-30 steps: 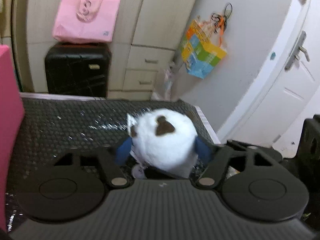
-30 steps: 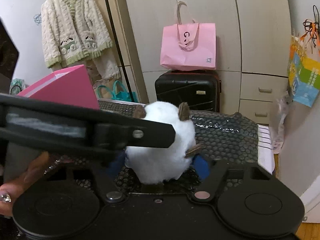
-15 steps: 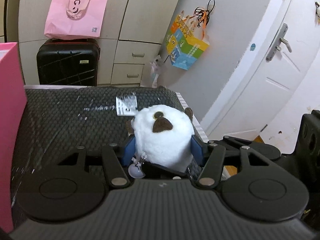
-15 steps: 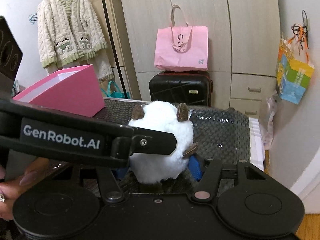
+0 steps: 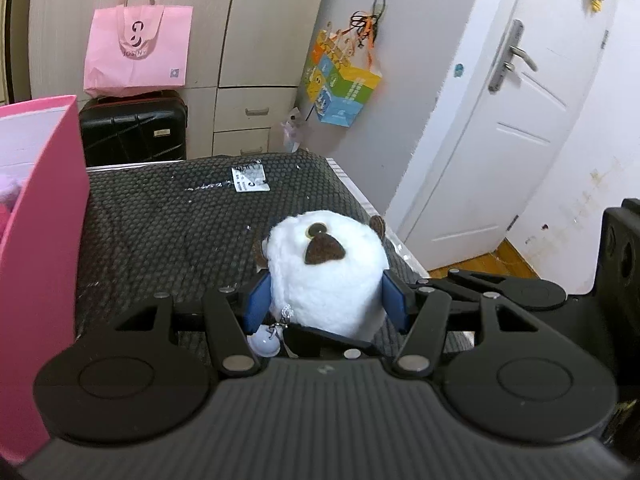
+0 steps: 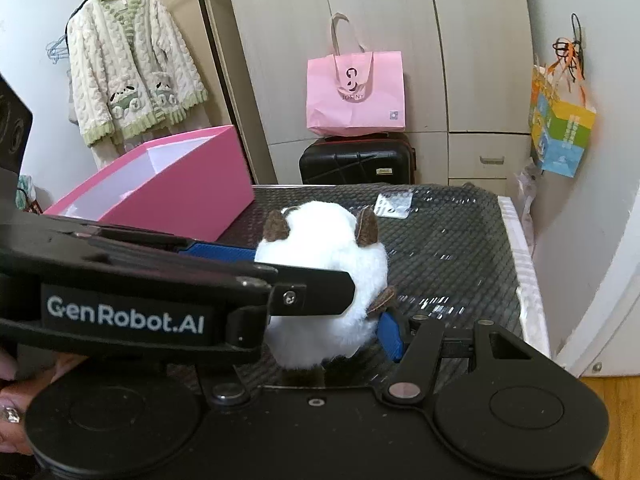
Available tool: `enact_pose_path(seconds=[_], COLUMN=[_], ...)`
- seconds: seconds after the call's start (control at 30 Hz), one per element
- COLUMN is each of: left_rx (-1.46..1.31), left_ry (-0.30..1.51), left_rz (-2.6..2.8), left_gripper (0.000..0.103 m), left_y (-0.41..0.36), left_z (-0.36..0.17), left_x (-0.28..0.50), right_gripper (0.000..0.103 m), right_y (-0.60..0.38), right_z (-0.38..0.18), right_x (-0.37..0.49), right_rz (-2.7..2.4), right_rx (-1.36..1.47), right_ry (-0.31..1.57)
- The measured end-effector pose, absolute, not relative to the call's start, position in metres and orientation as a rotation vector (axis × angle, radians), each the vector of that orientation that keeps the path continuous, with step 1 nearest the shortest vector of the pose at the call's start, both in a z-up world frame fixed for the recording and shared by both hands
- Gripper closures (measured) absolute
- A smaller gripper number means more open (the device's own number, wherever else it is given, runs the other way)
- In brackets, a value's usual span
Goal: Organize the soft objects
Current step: 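Carry the plush cat with the left gripper over the pink box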
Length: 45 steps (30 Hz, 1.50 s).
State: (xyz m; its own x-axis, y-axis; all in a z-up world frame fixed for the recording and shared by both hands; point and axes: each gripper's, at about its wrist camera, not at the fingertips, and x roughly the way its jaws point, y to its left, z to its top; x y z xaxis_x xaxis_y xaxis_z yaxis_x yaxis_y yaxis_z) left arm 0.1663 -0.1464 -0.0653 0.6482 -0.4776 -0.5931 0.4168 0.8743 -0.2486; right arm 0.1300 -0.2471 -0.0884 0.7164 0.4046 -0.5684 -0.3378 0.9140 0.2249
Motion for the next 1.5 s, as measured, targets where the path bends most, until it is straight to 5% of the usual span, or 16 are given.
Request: enact_pose_path(seconds=[0.93,1.5], left_rx=[-0.065,-0.072], left_ry=[0.658,0.511], left_rz=[-0.526,-0.493], left_gripper=[0.046,0.045], left_y=[-0.051,0.026], left_z=[-0.044,0.026], left_x=[0.05,0.036], right_gripper=[0.037,0.037], right_y=[-0.162,-0.106], right_z=[-0.063,0.014], right_x=[0.021,0.034], right_rz=[0.545,0.754], right_rx=[0.076,0.013], right_ry=[0.624,0.511])
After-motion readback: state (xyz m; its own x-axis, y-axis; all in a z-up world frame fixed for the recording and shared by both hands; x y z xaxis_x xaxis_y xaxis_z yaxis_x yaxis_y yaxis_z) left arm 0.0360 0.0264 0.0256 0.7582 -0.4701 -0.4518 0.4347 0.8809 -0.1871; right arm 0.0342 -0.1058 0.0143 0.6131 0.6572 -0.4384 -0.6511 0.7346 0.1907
